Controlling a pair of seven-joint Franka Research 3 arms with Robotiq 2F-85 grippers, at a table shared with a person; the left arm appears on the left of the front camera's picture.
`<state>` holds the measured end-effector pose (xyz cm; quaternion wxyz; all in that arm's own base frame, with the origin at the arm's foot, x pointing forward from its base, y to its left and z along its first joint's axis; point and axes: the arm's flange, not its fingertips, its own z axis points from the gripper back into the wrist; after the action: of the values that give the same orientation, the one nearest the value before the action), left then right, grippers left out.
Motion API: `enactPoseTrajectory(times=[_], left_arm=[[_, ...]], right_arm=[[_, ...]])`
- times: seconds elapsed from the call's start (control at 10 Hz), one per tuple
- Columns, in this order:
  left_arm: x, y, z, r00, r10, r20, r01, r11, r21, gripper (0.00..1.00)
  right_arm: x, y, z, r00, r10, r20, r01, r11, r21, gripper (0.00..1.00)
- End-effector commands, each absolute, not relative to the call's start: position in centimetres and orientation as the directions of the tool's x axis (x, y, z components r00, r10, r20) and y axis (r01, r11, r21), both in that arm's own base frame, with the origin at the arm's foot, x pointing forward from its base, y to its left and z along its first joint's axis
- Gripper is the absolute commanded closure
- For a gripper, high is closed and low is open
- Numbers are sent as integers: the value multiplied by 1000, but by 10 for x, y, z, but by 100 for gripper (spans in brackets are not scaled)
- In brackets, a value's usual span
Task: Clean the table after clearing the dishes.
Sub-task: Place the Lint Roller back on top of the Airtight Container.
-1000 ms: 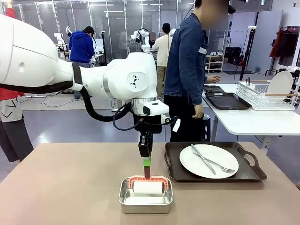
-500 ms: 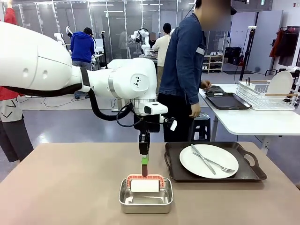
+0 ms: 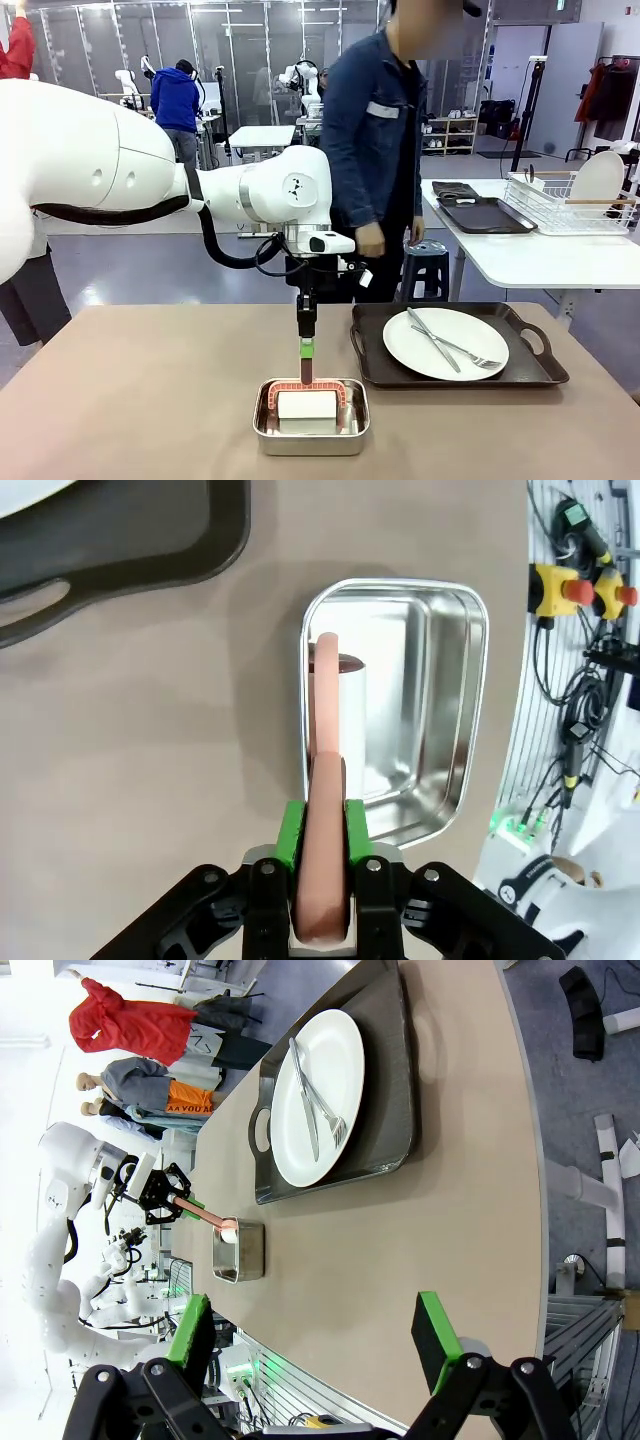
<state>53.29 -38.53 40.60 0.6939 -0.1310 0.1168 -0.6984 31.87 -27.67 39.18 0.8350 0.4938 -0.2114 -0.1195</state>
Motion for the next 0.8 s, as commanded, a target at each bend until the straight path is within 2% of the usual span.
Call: enactPoseTrajectory(times=[0.0,0.1,0.2,0.3,0.4,0.5,0.7], left_arm=[[537,-384,407,-18,-999,34,930,-29,-366,74],[536,-384,412,-16,-1000,19,934,-21,-357,50],[537,-381,416,-13,-1000,27,939,-22,-342,45],[539,-380,416,-10,-1000,28,937,-19,-348,22],[539,-380,415,-15,-999,34,936,-26,-350,18],[538,-380,419,-24,-999,49,936,-39,-350,0],[536,-378,424,-18,-999,45,938,-32,-346,0]], right_arm=[[317,-276,394,880,-409,241,-18,478,878,0],[317,-276,394,880,-409,241,-18,478,878,0],[317,-276,394,880,-409,241,-18,478,878,0],[317,-276,394,880,-409,241,-18,478,878,0],[317,-276,394,880,-409,241,-18,478,878,0],[317,-276,394,880,-409,241,-18,478,878,0],[317,-276,394,880,-409,241,-18,478,878,0]])
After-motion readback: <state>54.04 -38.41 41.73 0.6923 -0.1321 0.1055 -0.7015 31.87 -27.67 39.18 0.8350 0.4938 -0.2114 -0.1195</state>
